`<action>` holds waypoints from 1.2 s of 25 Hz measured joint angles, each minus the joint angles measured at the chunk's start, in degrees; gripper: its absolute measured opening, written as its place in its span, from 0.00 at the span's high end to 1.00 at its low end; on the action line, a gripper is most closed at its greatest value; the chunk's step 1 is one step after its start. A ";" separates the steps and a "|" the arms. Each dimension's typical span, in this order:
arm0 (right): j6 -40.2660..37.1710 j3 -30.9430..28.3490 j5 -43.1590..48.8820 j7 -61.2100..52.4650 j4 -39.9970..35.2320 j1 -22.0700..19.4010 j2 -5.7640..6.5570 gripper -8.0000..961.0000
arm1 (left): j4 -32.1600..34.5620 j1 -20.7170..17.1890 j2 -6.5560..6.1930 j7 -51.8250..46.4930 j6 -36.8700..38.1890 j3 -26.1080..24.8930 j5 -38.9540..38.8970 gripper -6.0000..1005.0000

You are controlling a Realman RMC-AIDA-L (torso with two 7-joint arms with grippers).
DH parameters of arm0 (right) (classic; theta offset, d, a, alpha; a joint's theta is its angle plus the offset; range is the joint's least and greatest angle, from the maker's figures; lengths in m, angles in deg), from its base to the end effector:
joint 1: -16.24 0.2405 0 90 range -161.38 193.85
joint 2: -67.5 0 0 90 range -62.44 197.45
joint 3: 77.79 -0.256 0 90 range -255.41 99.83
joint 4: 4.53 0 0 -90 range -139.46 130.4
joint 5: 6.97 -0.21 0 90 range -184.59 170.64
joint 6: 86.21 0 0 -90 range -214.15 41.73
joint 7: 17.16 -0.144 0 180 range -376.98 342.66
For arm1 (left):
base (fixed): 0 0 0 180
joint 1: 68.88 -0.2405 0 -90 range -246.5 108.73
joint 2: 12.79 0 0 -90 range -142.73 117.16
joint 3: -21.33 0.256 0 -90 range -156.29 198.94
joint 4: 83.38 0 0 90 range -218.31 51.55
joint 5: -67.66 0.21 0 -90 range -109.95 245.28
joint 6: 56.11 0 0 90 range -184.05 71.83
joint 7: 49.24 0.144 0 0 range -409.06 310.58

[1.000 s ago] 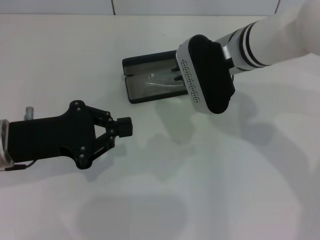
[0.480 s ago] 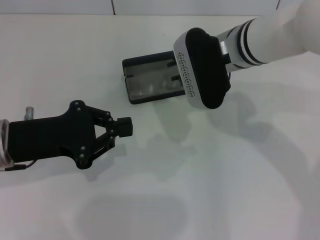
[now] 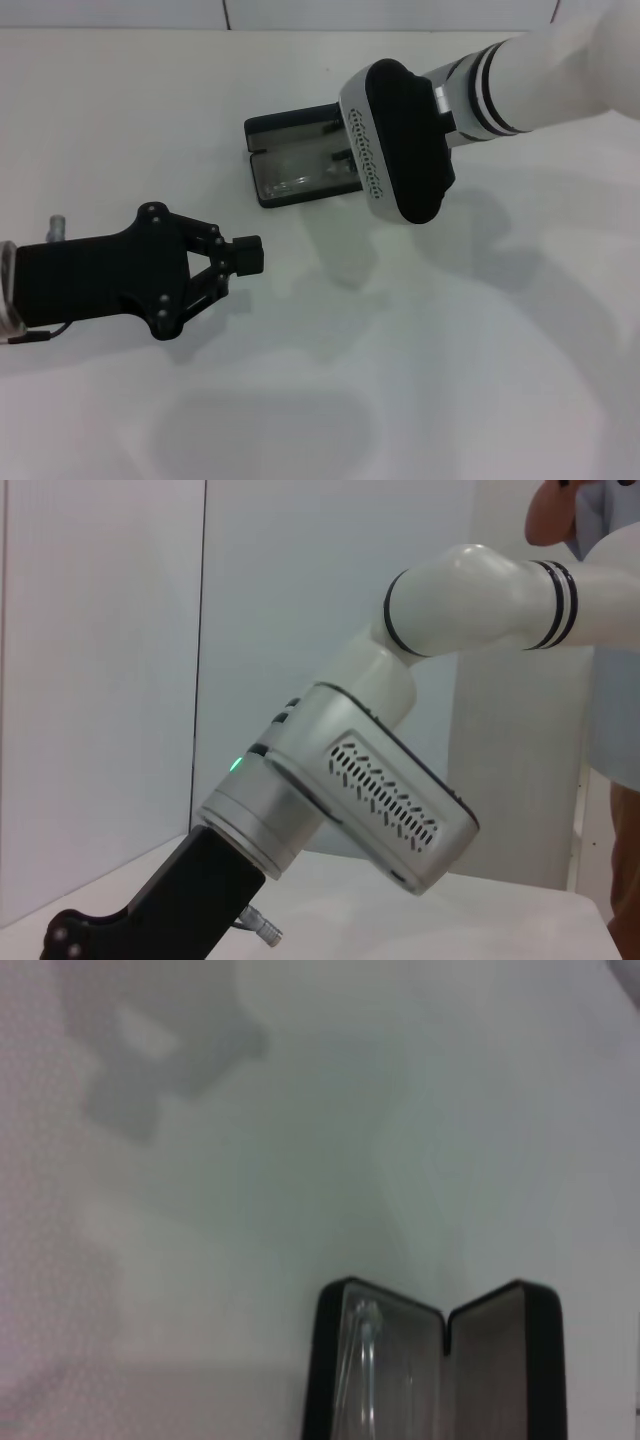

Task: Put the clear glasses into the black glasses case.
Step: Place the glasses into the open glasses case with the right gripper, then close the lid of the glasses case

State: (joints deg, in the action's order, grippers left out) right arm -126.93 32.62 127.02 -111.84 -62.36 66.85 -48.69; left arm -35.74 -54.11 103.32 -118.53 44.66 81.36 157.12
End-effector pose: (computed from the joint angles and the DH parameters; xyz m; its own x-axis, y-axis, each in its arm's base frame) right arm 0.0810 0.4091 -0.1024 0.7153 0.5629 0.4140 0.6880 -0.6711 -0.2761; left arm -0.2572 0.2629 0.0250 0.7689 0.0928 0.6326 0.2170 -0.9686 -0.1216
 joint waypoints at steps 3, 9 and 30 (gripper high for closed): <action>-0.03 -0.60 -2.37 0.00 -2.10 -1.88 0.00 0.73 | 0.00 -0.39 0.16 0.55 0.22 -1.46 -0.45 0.95; -1.05 -4.43 -10.41 0.80 -7.39 -8.46 0.20 0.73 | -0.28 -1.07 2.80 0.78 0.75 -12.77 -1.81 0.95; -24.08 -28.50 -58.60 20.66 2.86 -31.48 0.57 0.73 | -14.09 21.92 3.50 -1.61 -26.50 -12.12 -1.91 0.94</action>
State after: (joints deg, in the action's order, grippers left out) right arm -151.00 4.11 68.42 -91.17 -59.50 35.37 -48.12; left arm -49.83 -32.19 106.82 -120.13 18.15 69.24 155.20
